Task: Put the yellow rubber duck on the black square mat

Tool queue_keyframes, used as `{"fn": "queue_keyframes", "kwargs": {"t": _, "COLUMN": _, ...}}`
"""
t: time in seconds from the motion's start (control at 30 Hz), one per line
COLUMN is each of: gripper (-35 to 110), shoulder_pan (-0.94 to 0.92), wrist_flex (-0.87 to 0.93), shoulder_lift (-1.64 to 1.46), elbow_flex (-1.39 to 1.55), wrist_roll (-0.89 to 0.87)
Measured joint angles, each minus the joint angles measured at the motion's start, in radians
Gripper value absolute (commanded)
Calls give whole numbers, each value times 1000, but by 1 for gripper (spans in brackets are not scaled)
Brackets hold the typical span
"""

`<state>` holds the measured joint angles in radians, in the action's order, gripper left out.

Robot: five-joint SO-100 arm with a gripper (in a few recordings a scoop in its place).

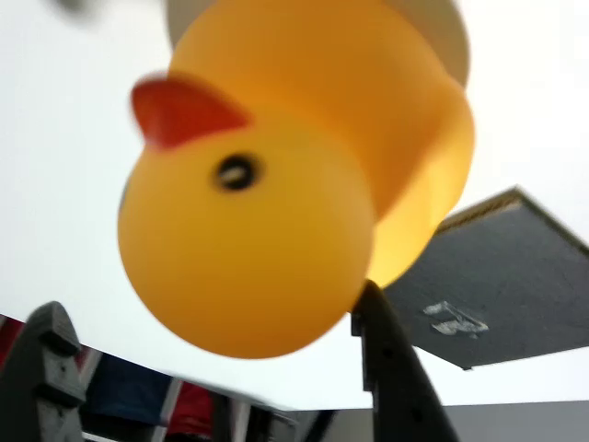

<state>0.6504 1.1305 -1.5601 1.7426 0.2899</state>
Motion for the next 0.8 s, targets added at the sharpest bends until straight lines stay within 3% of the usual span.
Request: {"fn": "queue_keyframes", "kwargs": {"t": 0.8, "gripper": 34, "shoulder_pan": -55, "wrist_flex": 0, "shoulder_lift": -78, "elbow_flex": 0, "wrist_roll": 0}}
